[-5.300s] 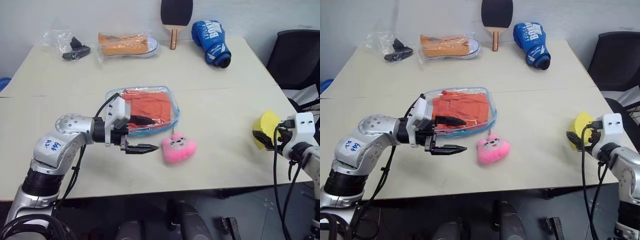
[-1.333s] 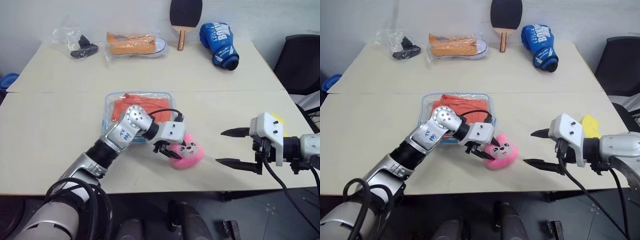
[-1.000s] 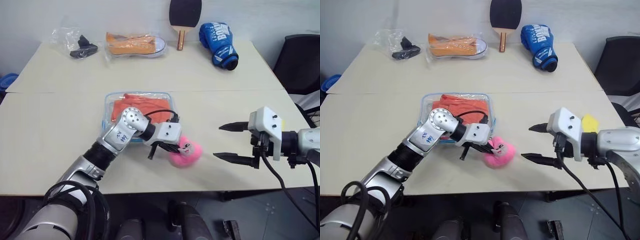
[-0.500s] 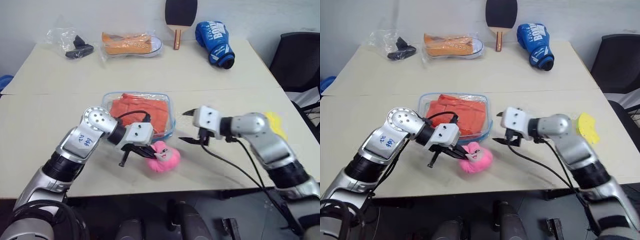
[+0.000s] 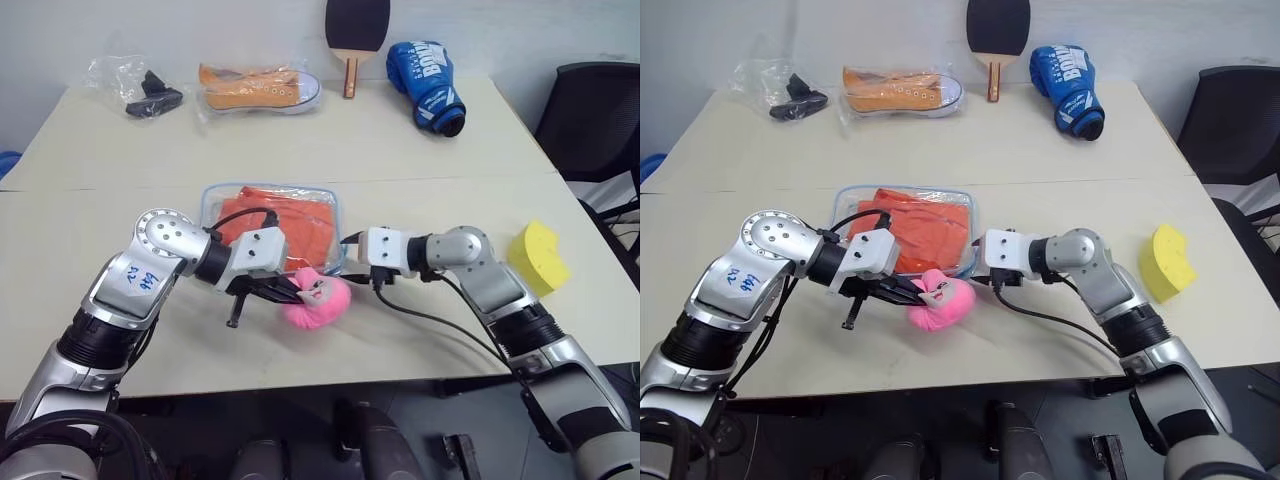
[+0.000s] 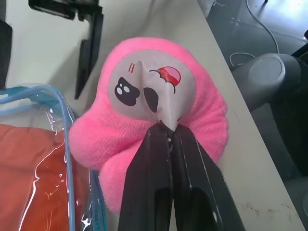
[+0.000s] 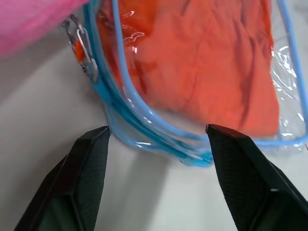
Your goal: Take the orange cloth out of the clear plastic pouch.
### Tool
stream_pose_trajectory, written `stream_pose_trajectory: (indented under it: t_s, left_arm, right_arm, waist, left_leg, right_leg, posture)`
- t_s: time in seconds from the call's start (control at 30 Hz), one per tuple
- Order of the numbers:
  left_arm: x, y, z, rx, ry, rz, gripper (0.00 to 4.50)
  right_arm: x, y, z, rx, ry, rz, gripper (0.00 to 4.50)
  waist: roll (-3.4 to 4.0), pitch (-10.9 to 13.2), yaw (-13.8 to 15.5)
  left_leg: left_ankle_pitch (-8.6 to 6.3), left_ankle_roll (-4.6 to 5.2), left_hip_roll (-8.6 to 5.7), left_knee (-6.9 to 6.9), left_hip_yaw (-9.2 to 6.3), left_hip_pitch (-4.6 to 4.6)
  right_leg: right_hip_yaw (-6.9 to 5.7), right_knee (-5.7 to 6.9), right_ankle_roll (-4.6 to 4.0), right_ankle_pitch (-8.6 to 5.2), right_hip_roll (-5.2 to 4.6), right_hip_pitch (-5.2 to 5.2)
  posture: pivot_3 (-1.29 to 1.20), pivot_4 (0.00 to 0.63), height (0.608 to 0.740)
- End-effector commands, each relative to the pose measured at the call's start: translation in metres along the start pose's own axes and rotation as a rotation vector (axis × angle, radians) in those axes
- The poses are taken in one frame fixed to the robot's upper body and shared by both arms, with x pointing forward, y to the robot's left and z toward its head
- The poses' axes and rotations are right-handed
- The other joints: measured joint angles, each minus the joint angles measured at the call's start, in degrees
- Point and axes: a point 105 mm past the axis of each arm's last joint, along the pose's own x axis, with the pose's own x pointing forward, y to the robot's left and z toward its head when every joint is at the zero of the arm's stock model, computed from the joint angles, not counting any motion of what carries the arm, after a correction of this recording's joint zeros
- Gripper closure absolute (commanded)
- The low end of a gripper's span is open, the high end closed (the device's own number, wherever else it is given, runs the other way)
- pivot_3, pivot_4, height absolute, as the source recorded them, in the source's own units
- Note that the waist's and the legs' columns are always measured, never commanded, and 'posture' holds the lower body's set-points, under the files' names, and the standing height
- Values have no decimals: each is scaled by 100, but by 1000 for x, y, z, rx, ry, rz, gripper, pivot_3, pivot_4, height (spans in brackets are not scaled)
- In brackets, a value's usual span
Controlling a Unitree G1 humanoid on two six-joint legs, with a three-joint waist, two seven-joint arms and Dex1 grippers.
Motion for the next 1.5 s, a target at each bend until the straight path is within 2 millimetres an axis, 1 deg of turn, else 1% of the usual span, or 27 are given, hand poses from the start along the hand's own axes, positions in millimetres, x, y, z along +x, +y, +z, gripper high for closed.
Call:
stream_pose_trajectory:
  t_s: [0.03,0.17,0.23,0.27,0.37,0.4,0.47,0.5,0.53,0.67,0.83,1.0,1.1,1.13,1.2,1.27,1.37,1.4,1.43,1.5]
  left_arm:
    - [-3,0,5,23,-14,11,4500]
    - [-2,-1,5,24,-11,6,4500]
    - [-2,-2,5,25,-8,1,4500]
    - [-2,-3,4,25,-4,-1,4500]
    - [-3,-4,0,20,8,2,4500]
    - [-4,-3,-2,18,12,7,4500]
    - [-6,-2,-6,13,22,18,4500]
    - [-7,-2,-7,11,28,24,4500]
    - [-9,-1,-9,6,34,32,4500]
    - [-24,1,-19,-18,64,79,4500]
    - [-52,4,-33,-78,99,169,4500]
    - [-96,0,-59,-172,173,296,4500]
    - [-122,-4,-72,-234,197,375,4500]
    - [-127,-5,-74,-247,201,391,4500]
    - [-146,-9,-83,-280,234,438,4500]
    - [-159,-11,-89,-298,257,466,4500]
    - [-187,-11,-98,-341,286,544,4500]
    - [-192,-11,-99,-349,287,556,4500]
    - [-192,-10,-98,-346,280,554,4500]
    - [-181,-9,-95,-337,240,518,4500]
  right_arm:
    - [3,-11,11,-74,-25,-27,1268]
    - [7,-18,12,-118,-25,-37,1268]
    - [7,-20,13,-129,-29,-35,1653]
    - [6,-20,13,-137,-30,-30,1892]
    - [3,-19,11,-157,-27,-12,2891]
    - [2,-18,10,-165,-25,-7,3301]
    - [0,-17,10,-177,-25,3,3948]
    - [-1,-17,10,-180,-26,6,4379]
    - [-2,-16,9,-186,-25,7,4460]
    - [-10,-16,5,-237,-8,9,4460]
    - [-26,-9,0,-309,-1,49,4460]
    - [-48,-3,-3,-338,8,62,4460]
    - [-61,2,-8,-347,24,63,4460]
    - [-64,3,-8,-347,26,63,4460]
    - [-76,10,-9,-356,24,83,4460]
    - [-83,16,-9,-362,18,104,4460]
    - [-98,26,-8,-359,11,140,4460]
    - [-101,28,-8,-356,10,146,4460]
    - [-102,29,-8,-348,8,148,4460]
    - [-100,31,-7,-333,0,144,4460]
  waist:
    - [0,0,-2]
    - [0,0,-15]
    - [0,0,-30]
    - [0,0,-37]
    - [0,0,-78]
    - [0,0,-89]
    - [0,0,-104]
    - [0,0,-106]
    - [0,0,-108]
    - [0,0,-114]
    - [0,0,-110]
    - [1,0,-109]
    - [1,0,-107]
    - [1,0,-107]
    - [1,1,-105]
    - [1,1,-101]
    - [1,1,-97]
    - [1,1,-97]
    - [1,1,-97]
    - [1,1,-97]
  left_leg:
    - [0,0,0,0,0,0]
    - [0,0,0,0,2,2]
    - [0,0,0,0,1,2]
    - [0,0,1,0,1,2]
    - [0,0,2,0,-1,2]
    - [0,0,3,0,-3,2]
    - [0,0,3,0,-3,3]
    - [0,0,3,0,-3,3]
    - [0,0,3,0,-4,3]
    - [0,0,5,-1,-5,4]
    - [0,0,5,-1,-3,2]
    - [0,0,7,-5,-3,3]
    - [-1,1,6,-5,0,3]
    - [-1,1,5,-5,0,4]
    - [-2,1,5,-5,5,3]
    - [-4,-1,6,-7,7,3]
    - [-6,-1,6,-6,17,3]
    - [-6,-2,5,-6,21,4]
    - [-7,-3,5,-6,24,5]
    - [-7,-3,5,-6,34,5]
  right_leg:
    - [0,0,0,0,0,0]
    - [-1,2,0,0,-1,-1]
    - [-1,2,0,0,-1,-1]
    - [-1,2,0,0,-2,-1]
    - [-1,2,0,0,-3,-1]
    - [-3,2,0,0,-3,-2]
    - [-5,2,0,0,-4,-2]
    - [-5,2,0,0,-4,-2]
    - [-5,2,0,0,-4,-2]
    - [-4,2,-1,0,-3,-5]
    - [-5,1,-2,-1,-4,-8]
    - [-6,0,-3,-1,-4,-10]
    - [-8,-8,-4,-2,-6,-12]
    - [-8,-7,-4,-2,-7,-11]
    - [-10,-10,-5,-3,-7,-12]
    - [-13,-10,-7,-5,-7,-13]
    - [-16,-17,-7,-5,-8,-13]
    - [-17,-17,-7,-5,-6,-13]
    - [-18,-16,-8,-6,-5,-13]
    - [-19,-14,-8,-6,-7,-13]
  posture:
    - [0,150,740]
    - [0,150,740]
    - [0,150,740]
    - [0,150,740]
    - [0,150,740]
    - [0,150,740]
    - [0,150,740]
    - [0,150,740]
    - [0,150,740]
    - [0,150,740]
    - [0,150,740]
    - [0,150,740]
    - [0,150,740]
    - [0,150,740]
    - [0,150,740]
    - [0,150,740]
    - [0,150,740]
    - [0,150,740]
    - [0,150,740]
    - [0,150,740]
